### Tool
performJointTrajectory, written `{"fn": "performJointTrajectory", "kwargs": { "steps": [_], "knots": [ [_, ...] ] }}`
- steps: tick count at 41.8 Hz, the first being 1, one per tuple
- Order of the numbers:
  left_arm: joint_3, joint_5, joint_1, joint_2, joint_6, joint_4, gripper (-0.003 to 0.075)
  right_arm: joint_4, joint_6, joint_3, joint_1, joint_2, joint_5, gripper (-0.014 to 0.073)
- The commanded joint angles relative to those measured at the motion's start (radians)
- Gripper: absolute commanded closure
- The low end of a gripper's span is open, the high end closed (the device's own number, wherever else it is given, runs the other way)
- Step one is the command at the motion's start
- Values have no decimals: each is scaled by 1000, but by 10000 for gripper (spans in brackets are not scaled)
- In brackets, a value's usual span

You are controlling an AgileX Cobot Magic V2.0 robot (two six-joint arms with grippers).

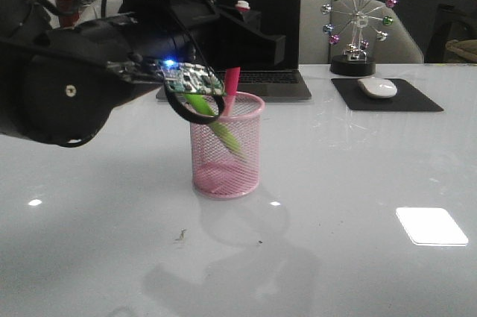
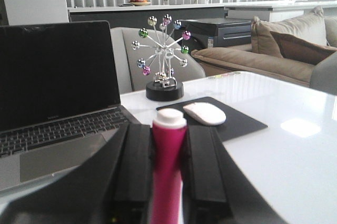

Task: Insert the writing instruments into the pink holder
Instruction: 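Lift the pink marker and lower it into the pink holder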

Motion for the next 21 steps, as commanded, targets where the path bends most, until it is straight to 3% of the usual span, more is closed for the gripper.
{"fn": "performJointTrajectory", "kwargs": {
  "steps": [1,8,17,21],
  "knots": [
    [-28,-94,-7,-31,-9,13,629,-6,-1,-27,1,1,-70,155],
    [-28,-90,-7,-27,-9,19,592,-6,-1,-27,1,1,-70,155],
    [-28,-94,-7,-27,-9,97,386,-6,-1,-27,1,1,-70,155],
    [-28,-83,-7,-44,-9,102,358,-6,-1,-27,1,1,-70,155]
  ]
}}
